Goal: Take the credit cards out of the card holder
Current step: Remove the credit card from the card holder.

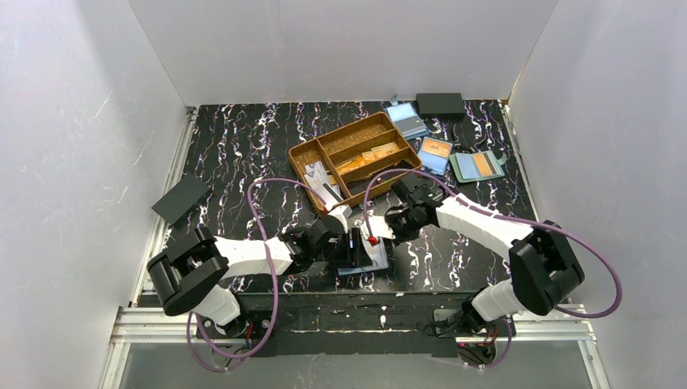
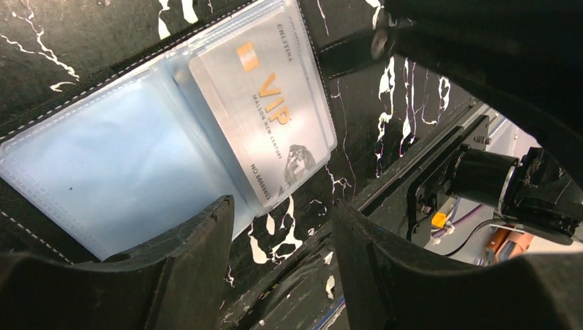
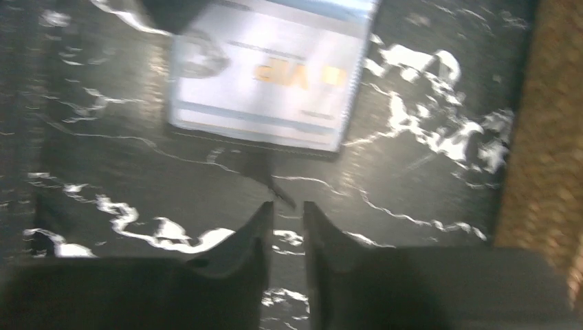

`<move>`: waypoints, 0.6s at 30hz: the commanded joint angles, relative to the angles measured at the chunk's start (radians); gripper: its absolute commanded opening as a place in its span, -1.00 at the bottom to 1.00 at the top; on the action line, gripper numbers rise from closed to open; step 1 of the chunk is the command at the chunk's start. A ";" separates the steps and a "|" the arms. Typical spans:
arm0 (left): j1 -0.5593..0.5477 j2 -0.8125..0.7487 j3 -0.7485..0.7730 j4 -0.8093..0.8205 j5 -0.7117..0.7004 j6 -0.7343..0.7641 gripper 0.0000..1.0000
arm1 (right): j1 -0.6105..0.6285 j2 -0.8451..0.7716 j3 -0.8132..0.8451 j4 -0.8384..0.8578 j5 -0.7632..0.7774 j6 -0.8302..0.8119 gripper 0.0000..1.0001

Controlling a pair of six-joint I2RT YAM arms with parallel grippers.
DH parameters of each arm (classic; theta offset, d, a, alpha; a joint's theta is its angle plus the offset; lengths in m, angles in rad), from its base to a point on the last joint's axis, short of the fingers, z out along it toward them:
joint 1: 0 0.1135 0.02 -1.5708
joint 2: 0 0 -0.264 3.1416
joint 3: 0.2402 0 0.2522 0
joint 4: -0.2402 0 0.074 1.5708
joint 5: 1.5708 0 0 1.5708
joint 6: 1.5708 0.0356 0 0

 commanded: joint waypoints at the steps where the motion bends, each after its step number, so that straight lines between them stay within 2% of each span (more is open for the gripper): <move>1: -0.004 0.025 0.040 0.001 -0.015 -0.038 0.05 | 0.002 -0.036 -0.010 0.221 0.203 0.192 -0.21; 5: -0.003 0.030 0.048 0.006 -0.019 -0.065 0.05 | -0.032 -0.153 -0.039 0.230 0.151 0.350 0.09; 8: -0.003 0.012 0.044 0.009 -0.039 -0.087 0.05 | -0.043 -0.219 -0.050 0.205 0.004 0.493 0.28; 10: -0.003 -0.006 0.038 0.009 -0.058 -0.101 0.05 | -0.051 -0.236 -0.068 0.221 -0.132 0.596 0.32; 11: -0.004 -0.015 0.033 0.010 -0.071 -0.116 0.05 | -0.061 -0.235 -0.083 0.250 -0.200 0.691 0.29; 14: -0.003 -0.043 0.009 0.011 -0.112 -0.151 0.05 | -0.128 -0.205 -0.149 0.394 -0.363 0.934 -0.02; 16: -0.003 -0.059 -0.008 0.017 -0.153 -0.171 0.05 | -0.150 -0.176 -0.161 0.452 -0.365 1.067 -0.21; 18: -0.003 -0.075 -0.024 0.032 -0.172 -0.181 0.05 | -0.153 -0.145 -0.168 0.485 -0.406 1.134 -0.35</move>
